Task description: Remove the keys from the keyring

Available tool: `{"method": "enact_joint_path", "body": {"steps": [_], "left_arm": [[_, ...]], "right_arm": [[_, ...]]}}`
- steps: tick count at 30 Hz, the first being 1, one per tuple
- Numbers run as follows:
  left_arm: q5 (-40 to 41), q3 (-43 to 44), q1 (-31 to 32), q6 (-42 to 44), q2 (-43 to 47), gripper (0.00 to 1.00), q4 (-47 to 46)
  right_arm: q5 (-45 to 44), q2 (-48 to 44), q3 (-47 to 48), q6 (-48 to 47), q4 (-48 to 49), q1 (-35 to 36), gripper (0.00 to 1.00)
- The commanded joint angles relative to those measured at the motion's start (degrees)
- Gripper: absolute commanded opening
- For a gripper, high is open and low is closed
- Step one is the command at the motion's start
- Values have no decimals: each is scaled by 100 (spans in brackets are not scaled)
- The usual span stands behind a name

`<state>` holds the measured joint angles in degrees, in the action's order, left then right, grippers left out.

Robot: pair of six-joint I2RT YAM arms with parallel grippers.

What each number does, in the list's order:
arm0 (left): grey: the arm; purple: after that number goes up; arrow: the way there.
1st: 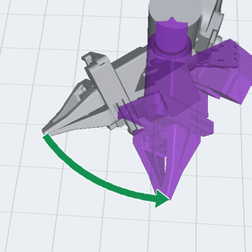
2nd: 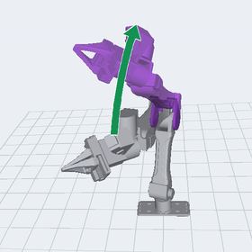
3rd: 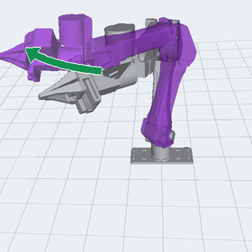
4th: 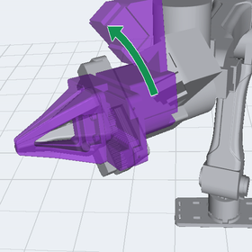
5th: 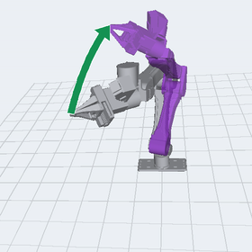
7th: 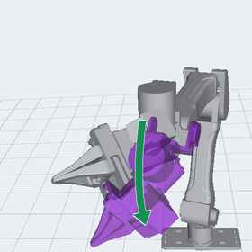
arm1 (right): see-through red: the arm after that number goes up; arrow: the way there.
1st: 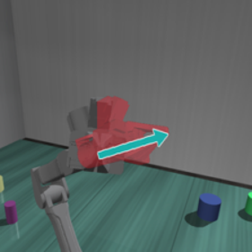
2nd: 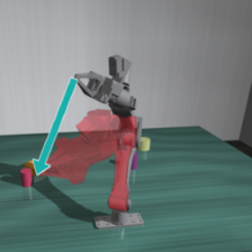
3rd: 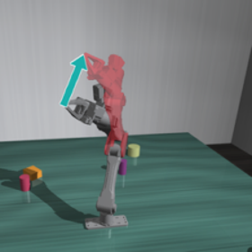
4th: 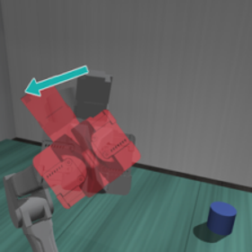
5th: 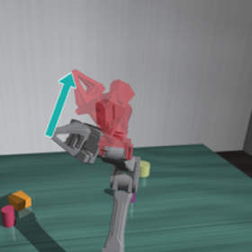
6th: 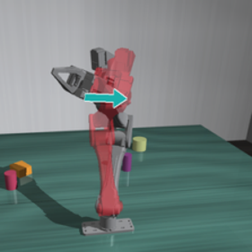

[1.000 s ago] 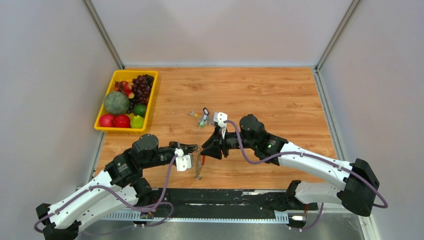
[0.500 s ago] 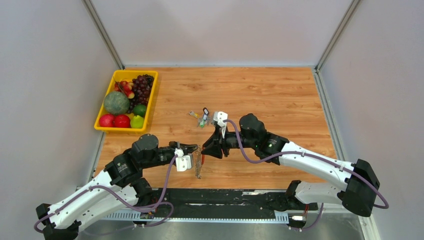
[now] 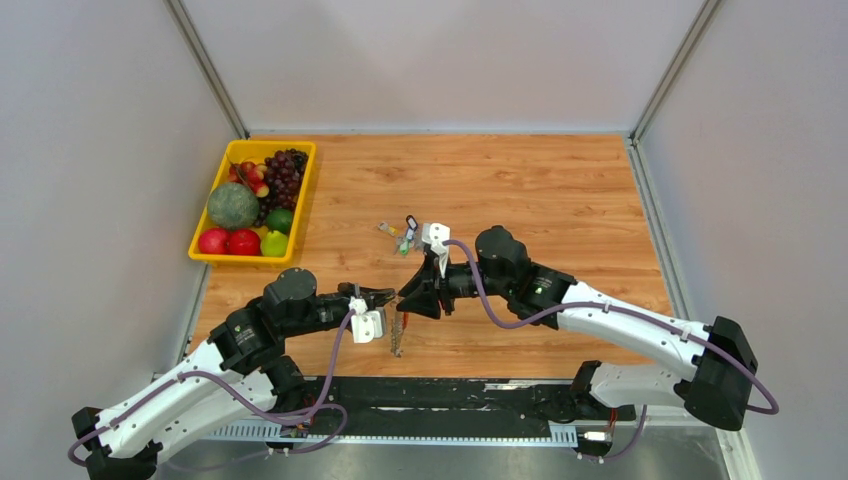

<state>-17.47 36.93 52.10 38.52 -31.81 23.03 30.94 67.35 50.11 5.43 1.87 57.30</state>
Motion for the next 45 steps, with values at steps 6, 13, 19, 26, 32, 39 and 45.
{"method": "enact_joint_path", "body": {"steps": [6, 13, 19, 26, 32, 39, 45], "left_arm": [[-112, 87, 9, 76, 66, 0, -184], [-108, 87, 11, 76, 94, 0, -188], [-107, 87, 5, 76, 89, 0, -186], [-92, 85, 11, 81, 88, 0, -185], [-84, 84, 6, 85, 87, 0, -178], [-45, 81, 9, 89, 96, 0, -177], [-29, 73, 11, 94, 88, 0, -176]], "right_arm": [[-191, 291, 395, 3, 59, 128, 33], [-452, 211, 318, -44, -67, 126, 33], [-400, 217, 276, -12, -88, 124, 28], [-207, 422, 410, 17, -78, 151, 21], [-120, 364, 341, 35, -89, 150, 14], [69, 268, 264, 87, -90, 150, 0], [112, 74, 171, 196, -80, 142, 0]]}}
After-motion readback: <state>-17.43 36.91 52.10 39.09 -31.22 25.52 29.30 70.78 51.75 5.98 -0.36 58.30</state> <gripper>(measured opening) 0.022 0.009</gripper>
